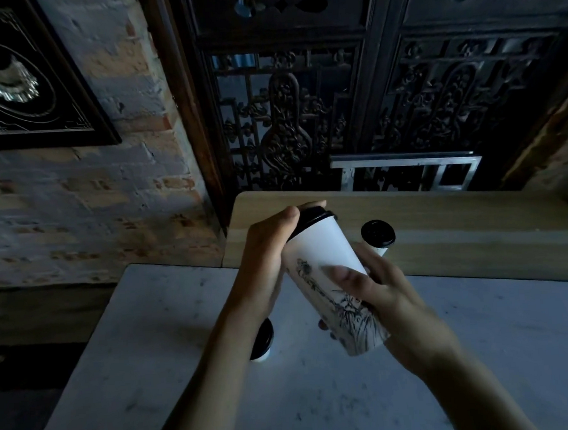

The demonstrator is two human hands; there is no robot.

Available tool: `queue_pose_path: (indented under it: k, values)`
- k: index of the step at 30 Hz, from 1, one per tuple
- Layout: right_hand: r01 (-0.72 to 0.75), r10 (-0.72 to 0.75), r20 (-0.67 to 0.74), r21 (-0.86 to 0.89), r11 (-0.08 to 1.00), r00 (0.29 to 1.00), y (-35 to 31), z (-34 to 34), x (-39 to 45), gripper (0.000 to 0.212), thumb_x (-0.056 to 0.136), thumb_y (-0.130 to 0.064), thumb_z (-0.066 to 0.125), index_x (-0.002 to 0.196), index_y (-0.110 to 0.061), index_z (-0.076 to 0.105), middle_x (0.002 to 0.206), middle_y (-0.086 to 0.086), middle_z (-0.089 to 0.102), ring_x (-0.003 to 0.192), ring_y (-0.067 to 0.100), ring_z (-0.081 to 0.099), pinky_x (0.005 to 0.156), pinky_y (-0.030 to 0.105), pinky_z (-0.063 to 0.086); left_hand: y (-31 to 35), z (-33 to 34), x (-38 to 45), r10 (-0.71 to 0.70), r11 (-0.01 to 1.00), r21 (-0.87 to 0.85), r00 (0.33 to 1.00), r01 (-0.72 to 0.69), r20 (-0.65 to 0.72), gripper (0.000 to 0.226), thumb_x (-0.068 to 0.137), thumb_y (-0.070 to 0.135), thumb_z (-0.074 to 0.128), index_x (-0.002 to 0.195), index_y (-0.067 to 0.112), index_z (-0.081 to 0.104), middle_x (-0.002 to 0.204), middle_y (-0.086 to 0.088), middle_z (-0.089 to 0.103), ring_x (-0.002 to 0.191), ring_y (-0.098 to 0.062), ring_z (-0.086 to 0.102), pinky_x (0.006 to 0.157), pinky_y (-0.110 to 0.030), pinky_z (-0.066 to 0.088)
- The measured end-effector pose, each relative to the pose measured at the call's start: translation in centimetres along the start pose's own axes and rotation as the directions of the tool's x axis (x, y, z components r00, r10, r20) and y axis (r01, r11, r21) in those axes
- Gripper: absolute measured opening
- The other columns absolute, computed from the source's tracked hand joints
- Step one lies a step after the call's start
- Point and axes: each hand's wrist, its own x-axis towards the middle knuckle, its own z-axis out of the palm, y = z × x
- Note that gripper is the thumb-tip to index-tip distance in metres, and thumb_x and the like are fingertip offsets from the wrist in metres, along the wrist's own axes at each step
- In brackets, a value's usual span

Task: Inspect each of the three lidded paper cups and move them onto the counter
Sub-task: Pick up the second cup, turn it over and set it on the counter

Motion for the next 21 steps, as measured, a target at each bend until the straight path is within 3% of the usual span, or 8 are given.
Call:
queue_pose_path:
  k: [2, 4, 7, 9, 14, 17, 19, 21]
  values:
    - [-0.013, 0.013, -0.01, -0.029, 0.999, 1.0, 0.3, -0.1, 0.1, 0.04, 0.085, -0.037, 0.071, 0.125, -0.034, 0.07, 0.107, 0.008, 0.079, 0.085, 0.033, 0.079, 0.068, 0.035, 0.061, 0.1, 0.1, 0.1, -0.02, 0.999, 0.025, 1.0, 0.02, -0.024, 0.042, 0.089, 0.047, 0.059, 0.112, 0.02, 0.083, 0.117, -0.008, 0.081, 0.111, -0.023, 0.076, 0.095, -0.037, 0.058]
    - [0.05, -0.067, -0.059, -0.245, 0.968, 0.996, 0.5, -0.1, 0.5, 0.049, 0.086, -0.046, 0.071, 0.132, -0.036, 0.063, 0.111, 0.001, 0.079, 0.095, 0.02, 0.079, 0.073, 0.03, 0.061, 0.2, 0.4, 0.3, -0.048, 0.997, 0.064, 0.995, 0.054, -0.089, 0.031, 0.093, 0.04, 0.059, 0.097, 0.026, 0.087, 0.105, -0.005, 0.084, 0.1, -0.018, 0.079, 0.088, -0.035, 0.058]
    - [0.155, -0.246, -0.038, -0.679, 0.717, 0.968, 1.1, 0.0, 1.0, 0.075, 0.082, -0.065, 0.065, 0.147, -0.041, 0.038, 0.11, -0.009, 0.072, 0.085, 0.008, 0.073, 0.069, 0.032, 0.062, -0.1, 0.7, 0.6, -0.072, 0.988, 0.122, 0.982, 0.094, -0.174, 0.032, 0.101, 0.033, 0.061, 0.083, 0.031, 0.087, 0.092, 0.0, 0.085, 0.089, -0.013, 0.079, 0.084, -0.034, 0.056]
    - [0.156, -0.28, -0.041, -0.749, 0.644, 0.959, 1.5, 0.2, 1.1, 0.079, 0.078, -0.07, 0.062, 0.146, -0.046, 0.031, 0.11, -0.013, 0.069, 0.084, 0.007, 0.072, 0.067, 0.036, 0.063, -0.4, 0.7, 0.7, -0.066, 0.99, 0.114, 0.984, 0.085, -0.163, 0.027, 0.095, 0.041, 0.063, 0.091, 0.029, 0.087, 0.1, -0.002, 0.085, 0.1, -0.019, 0.079, 0.092, -0.039, 0.057]
    - [0.092, -0.111, -0.067, -0.244, 0.966, 0.991, 0.2, -0.1, 1.2, 0.048, 0.082, -0.036, 0.077, 0.127, -0.026, 0.066, 0.106, 0.006, 0.079, 0.093, 0.025, 0.078, 0.073, 0.034, 0.062, -0.8, 0.1, 0.8, -0.091, 0.996, -0.03, 0.993, 0.09, -0.068, 0.05, 0.085, 0.051, 0.063, 0.11, 0.012, 0.082, 0.112, -0.014, 0.081, 0.108, -0.027, 0.075, 0.097, -0.044, 0.055]
    - [-0.028, 0.028, 0.018, -0.008, 1.0, 0.999, -0.5, 0.0, 0.6, 0.019, 0.083, -0.033, 0.069, 0.098, -0.036, 0.079, 0.095, 0.008, 0.08, 0.079, 0.038, 0.076, 0.067, 0.041, 0.061, -0.6, 0.4, 0.6, -0.134, 0.991, -0.035, 0.99, 0.132, -0.052, 0.043, 0.094, 0.047, 0.054, 0.102, 0.017, 0.084, 0.102, -0.01, 0.082, 0.096, -0.023, 0.075, 0.083, -0.037, 0.056]
    - [-0.042, 0.042, 0.029, 0.003, 0.999, 0.999, -0.5, 0.1, 0.5, 0.017, 0.081, -0.035, 0.067, 0.083, -0.046, 0.079, 0.091, 0.007, 0.08, 0.078, 0.036, 0.075, 0.071, 0.044, 0.063, -0.5, 0.5, 0.6, -0.146, 0.989, -0.03, 0.986, 0.144, -0.079, 0.043, 0.096, 0.045, 0.053, 0.098, 0.017, 0.085, 0.101, -0.014, 0.082, 0.094, -0.025, 0.075, 0.083, -0.04, 0.056]
    - [0.018, -0.023, -0.036, -0.145, 0.989, 0.999, 0.0, -0.1, 0.8, 0.02, 0.081, -0.041, 0.067, 0.096, -0.052, 0.075, 0.099, 0.006, 0.079, 0.089, 0.027, 0.078, 0.077, 0.037, 0.065, -0.3, 0.7, 0.7, -0.142, 0.99, -0.023, 0.981, 0.14, -0.129, 0.047, 0.09, 0.05, 0.062, 0.099, 0.009, 0.083, 0.108, -0.023, 0.08, 0.101, -0.035, 0.075, 0.091, -0.05, 0.056]
